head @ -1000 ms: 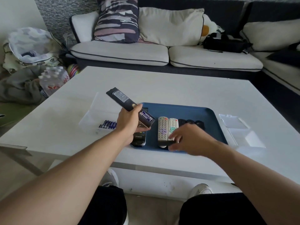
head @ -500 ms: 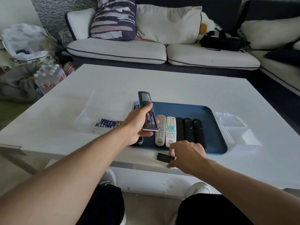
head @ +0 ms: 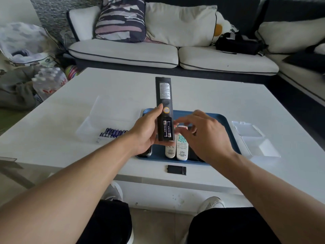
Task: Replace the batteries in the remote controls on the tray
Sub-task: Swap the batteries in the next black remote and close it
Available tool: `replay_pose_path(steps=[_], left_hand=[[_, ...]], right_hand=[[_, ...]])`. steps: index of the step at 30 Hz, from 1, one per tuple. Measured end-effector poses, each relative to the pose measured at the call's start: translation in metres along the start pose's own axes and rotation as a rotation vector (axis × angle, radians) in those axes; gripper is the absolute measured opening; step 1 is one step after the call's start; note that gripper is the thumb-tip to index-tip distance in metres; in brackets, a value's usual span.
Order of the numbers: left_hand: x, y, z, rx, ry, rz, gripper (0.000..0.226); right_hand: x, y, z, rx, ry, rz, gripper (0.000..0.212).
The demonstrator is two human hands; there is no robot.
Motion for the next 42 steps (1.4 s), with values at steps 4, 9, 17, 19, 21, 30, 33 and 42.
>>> replay_pose_path(steps=[4,9,17,19,21,30,33,42], left_hand=[[-0.002,0.002,-0.003,-0.001,-0.004,-0.015,0.041],[0.001,0.002,-0.003,0.006,0.005,-0.015,0.040],[0.000,0.002,-0.005,0.011,-0.080,0.038,0.045],[0.000,0.003,-0.006,0.016,-0.089,0.045,0.047],[0.000,0.004,-0.006,0.014,-0.089,0.048,0.046],[-0.001,0.006,-0.008,0.026,-0.160,0.041,0.036],[-0.001,0.006,-0.012,0.043,-0.178,0.038,0.036],[-0.007,0.005,-0.014,0.059,-0.143,0.074,0.039]], right_hand=[[-0.003,-0.001,-0.012,0.166,-0.005,-0.007,0.031],[-0.001,-0.001,-0.015,0.183,-0.009,-0.018,0.032],[-0.005,-0.003,-0.015,0.227,-0.046,-0.064,0.031],[-0.007,-0.003,-0.015,0.236,-0.047,-0.061,0.030],[-0.007,-0.003,-0.015,0.217,-0.054,-0.077,0.030],[-0.007,-0.004,-0.021,0.213,0.019,-0.243,0.061],[-0.009,-0.008,-0.019,0.176,-0.034,-0.319,0.057],[-0.008,-0.010,-0.011,-0.044,-0.243,-0.314,0.027]])
Point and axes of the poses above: each hand's wrist, its own y-axis away from the middle knuckle, its own x-axis out of the back of the hand, z = x × y, the point moved 2 cm from there along -y, towards the middle knuckle, and after that the axes turned 11 degrees about y, right-handed, at the moved point
